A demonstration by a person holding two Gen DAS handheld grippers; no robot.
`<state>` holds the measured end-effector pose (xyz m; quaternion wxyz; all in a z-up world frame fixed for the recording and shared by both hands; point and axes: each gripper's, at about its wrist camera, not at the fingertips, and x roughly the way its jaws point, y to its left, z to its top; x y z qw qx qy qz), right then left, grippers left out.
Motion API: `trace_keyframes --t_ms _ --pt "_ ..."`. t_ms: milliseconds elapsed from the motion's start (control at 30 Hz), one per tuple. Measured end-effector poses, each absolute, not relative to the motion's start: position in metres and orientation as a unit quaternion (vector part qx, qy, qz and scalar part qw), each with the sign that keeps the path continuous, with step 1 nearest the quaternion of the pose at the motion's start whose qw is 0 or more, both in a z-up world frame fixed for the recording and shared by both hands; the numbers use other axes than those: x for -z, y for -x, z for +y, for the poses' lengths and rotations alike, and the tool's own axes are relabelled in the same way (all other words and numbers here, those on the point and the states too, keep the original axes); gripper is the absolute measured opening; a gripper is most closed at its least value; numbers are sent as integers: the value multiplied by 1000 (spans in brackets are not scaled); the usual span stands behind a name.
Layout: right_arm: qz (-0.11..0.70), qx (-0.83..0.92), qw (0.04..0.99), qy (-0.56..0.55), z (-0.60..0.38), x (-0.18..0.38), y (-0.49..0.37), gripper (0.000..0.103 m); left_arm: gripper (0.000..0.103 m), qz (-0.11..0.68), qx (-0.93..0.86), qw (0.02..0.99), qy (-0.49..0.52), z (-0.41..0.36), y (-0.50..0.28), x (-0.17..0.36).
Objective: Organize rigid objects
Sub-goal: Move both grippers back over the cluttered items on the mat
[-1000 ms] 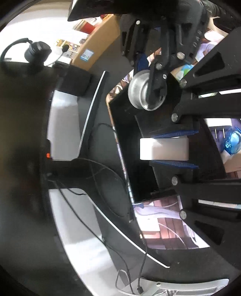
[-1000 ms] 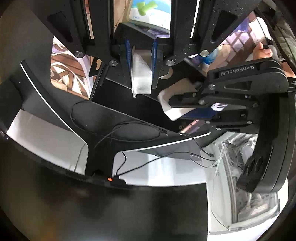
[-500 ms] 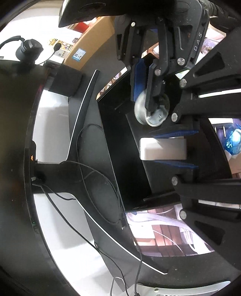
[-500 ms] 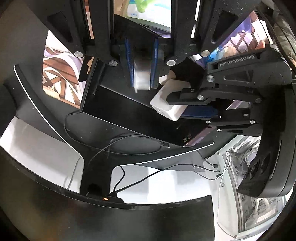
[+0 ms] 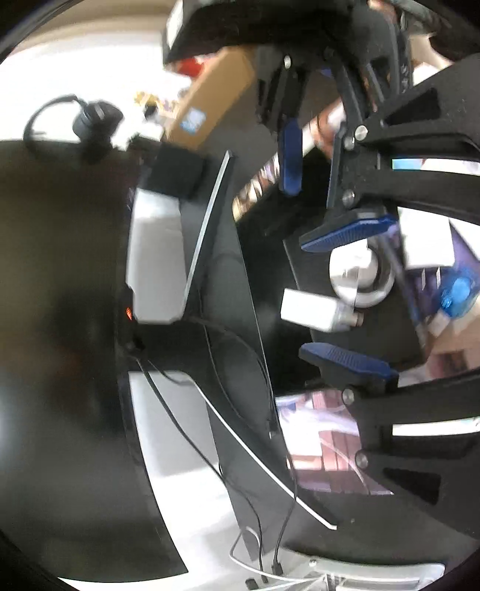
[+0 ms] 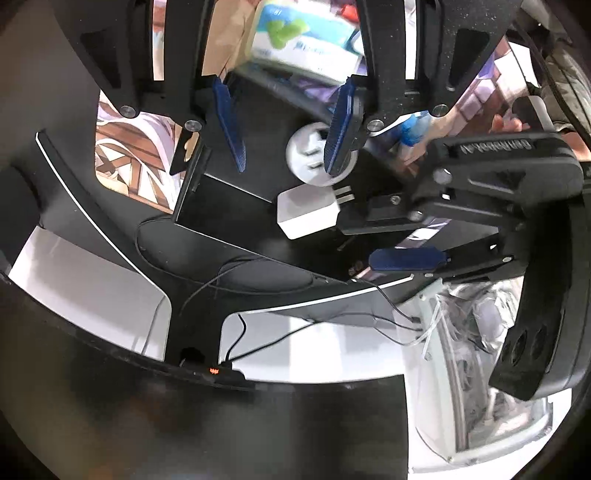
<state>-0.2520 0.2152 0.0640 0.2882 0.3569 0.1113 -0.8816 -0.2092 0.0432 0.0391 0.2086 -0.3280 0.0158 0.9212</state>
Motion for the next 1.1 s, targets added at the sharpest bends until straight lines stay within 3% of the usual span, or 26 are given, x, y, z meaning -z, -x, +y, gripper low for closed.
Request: trace_keyframes --t_ms 233,267,367,400,567,833,1100 --pt "73 893 312 -316 237 -81 215 53 52 60 -943 180 272 44 171 -52" --pt "69 895 313 -309 239 -84 208 56 53 56 -942 189 271 43 165 -53" --pt "67 901 319 -287 244 -93 185 81 59 61 -933 216 282 42 150 -52" --pt "70 902 322 -278 247 -96 176 84 60 68 -929 222 287 43 144 -51" --pt "77 899 340 -264 262 -101 144 84 78 55 -915 243 316 40 119 -40" --pt "113 869 378 -299 260 -78 120 84 78 87 -873 264 400 49 92 -8" --pt "146 833 409 -344 252 -60 114 84 78 119 -859 277 414 57 81 3"
